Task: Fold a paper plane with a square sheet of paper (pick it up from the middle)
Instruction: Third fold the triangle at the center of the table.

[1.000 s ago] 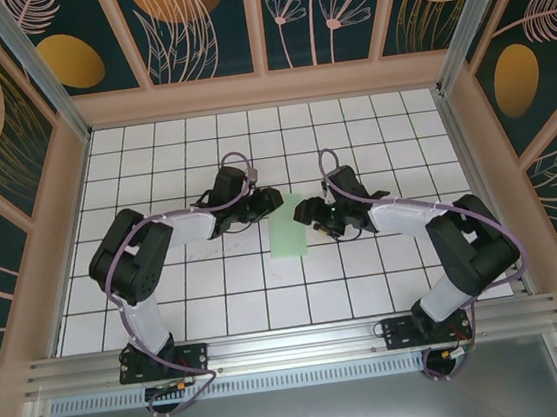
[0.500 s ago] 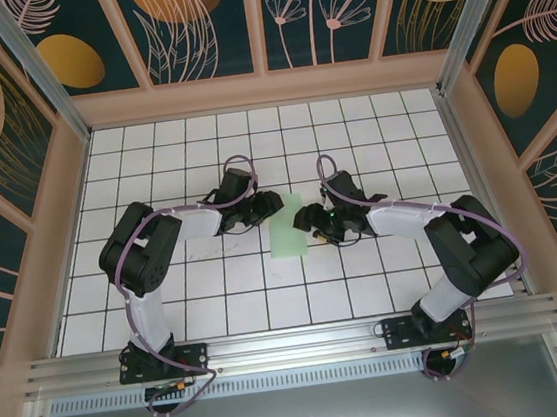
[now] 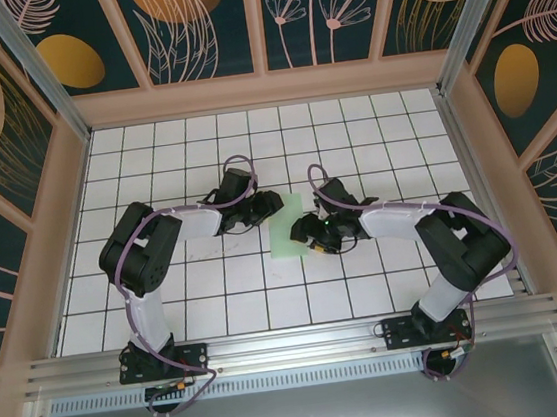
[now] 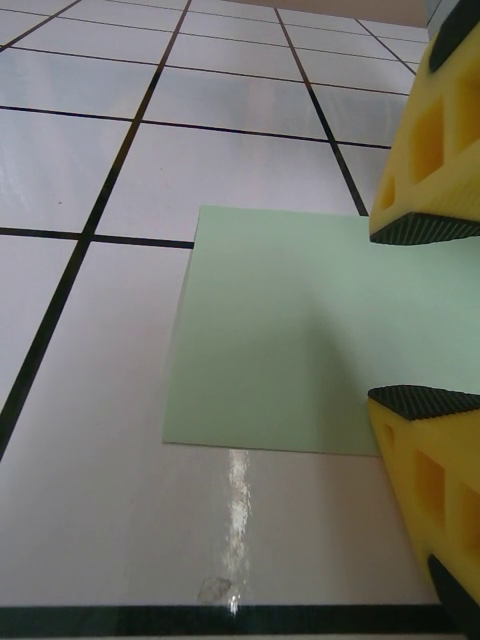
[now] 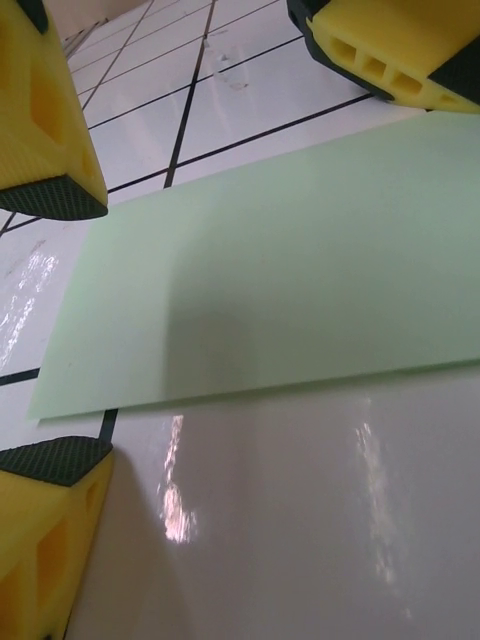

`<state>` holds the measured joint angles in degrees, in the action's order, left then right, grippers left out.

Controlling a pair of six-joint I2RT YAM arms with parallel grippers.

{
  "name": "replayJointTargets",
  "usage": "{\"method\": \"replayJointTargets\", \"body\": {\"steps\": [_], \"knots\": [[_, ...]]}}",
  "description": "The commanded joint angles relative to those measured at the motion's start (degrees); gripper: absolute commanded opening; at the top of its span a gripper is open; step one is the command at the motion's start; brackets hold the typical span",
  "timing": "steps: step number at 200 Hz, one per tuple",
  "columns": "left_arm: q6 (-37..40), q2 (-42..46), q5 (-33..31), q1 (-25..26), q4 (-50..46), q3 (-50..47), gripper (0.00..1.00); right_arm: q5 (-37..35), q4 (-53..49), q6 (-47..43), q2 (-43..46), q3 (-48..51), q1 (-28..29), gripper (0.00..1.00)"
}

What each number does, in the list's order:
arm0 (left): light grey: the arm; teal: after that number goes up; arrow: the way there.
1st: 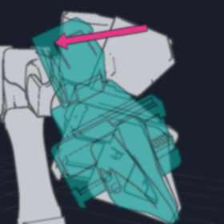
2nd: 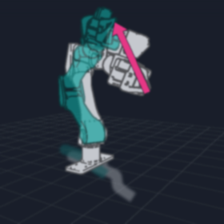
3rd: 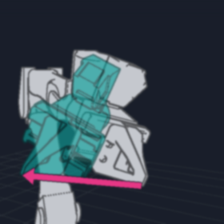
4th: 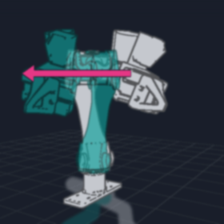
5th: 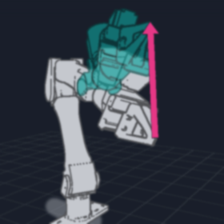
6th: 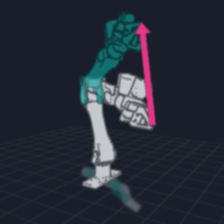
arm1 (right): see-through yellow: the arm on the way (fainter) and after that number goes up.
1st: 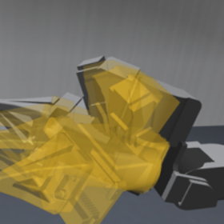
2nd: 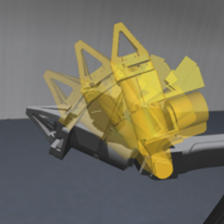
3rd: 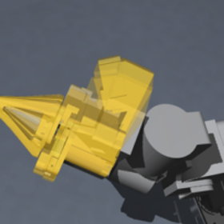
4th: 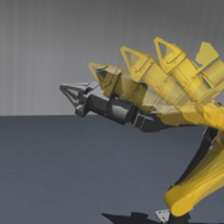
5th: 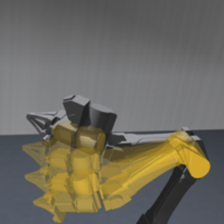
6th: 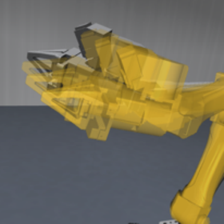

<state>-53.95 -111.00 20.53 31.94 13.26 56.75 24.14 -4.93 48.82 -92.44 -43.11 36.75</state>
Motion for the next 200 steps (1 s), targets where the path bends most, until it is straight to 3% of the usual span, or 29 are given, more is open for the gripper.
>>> {"method": "replayJointTargets", "body": {"steps": [1, 99, 200], "knots": [[0.0, -3.3, -2.8, -0.1, -4.6, -2.0, 0.45, 1.8, -0.8, 0.2, -1.8, -1.8, 1.2, 0.61], [-0.5, -3.6, -2.7, 0.0, -3.7, -3.2, 0.46, 7.6, 9.5, 3.5, 1.7, 2.2, 1.5, 0.6], [-1.1, -4.0, -2.5, -0.1, -3.2, -3.3, 0.46, 14.0, 15.4, 3.6, -1.5, 2.7, 3.1, 0.64]]}}
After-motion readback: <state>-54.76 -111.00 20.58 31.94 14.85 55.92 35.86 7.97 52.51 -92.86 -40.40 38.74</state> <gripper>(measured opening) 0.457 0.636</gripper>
